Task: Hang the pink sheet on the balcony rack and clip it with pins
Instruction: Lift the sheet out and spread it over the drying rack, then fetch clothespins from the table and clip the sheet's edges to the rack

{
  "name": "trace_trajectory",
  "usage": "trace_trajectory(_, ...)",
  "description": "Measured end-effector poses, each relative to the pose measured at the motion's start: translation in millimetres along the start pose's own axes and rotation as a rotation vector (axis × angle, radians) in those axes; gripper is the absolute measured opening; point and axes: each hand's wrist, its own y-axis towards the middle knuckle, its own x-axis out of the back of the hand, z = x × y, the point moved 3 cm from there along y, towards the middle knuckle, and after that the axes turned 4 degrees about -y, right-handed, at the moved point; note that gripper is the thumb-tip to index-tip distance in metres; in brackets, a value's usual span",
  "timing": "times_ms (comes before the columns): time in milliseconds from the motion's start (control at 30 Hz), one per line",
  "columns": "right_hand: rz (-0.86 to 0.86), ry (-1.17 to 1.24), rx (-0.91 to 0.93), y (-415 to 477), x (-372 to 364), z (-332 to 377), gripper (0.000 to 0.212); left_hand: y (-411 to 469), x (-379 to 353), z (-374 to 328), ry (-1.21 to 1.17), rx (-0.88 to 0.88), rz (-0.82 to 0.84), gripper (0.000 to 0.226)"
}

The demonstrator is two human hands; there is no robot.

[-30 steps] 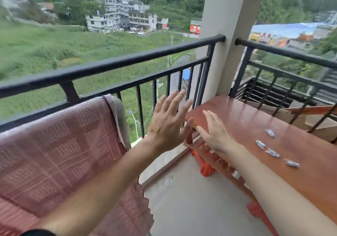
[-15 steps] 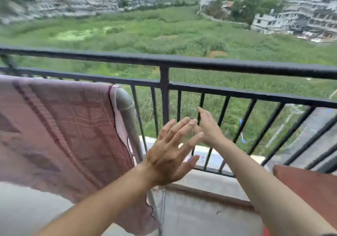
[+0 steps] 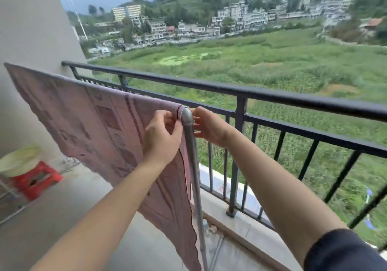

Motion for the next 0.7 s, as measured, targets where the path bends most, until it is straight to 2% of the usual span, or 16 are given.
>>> trace_trajectory(233,-0.072,-0.148,0.052,-14,20,13,0.021,13,7,4,-0.017,0.072,0.177,0.014)
trace_trajectory(333,-0.077,-0.226,0.039,-16,21,22,0.022,9,2,5,-0.043,0.126,0.268,0.012)
trace_trajectory(400,-0.077,-0.287,0.023,-17,17,26,0.026,9,3,1,-0.047,0.104,0.242,0.011)
trace_trajectory(467,-0.153,-0.466,0.057,-17,9,34,0.027,13,8,-2,-0.066,0.077,0.156,0.012)
trace_trajectory(533,-0.383,-0.831,0.231,-16,8,46,0.026,18,16,-10,-0.079,0.004,0.02,0.011)
trace_trajectory(600,-0.601,-1.063,0.454,-23,8,51,0.021,21,23,-18,-0.076,-0.148,-0.101,0.007)
trace_trajectory(667,-0.645,-1.17,0.565,-33,10,39,0.021,14,23,-22,-0.01,-0.321,-0.122,0.007)
trace_trajectory(700,-0.627,-1.219,0.555,-36,9,26,0.022,5,18,-21,0.043,-0.394,-0.069,0.007)
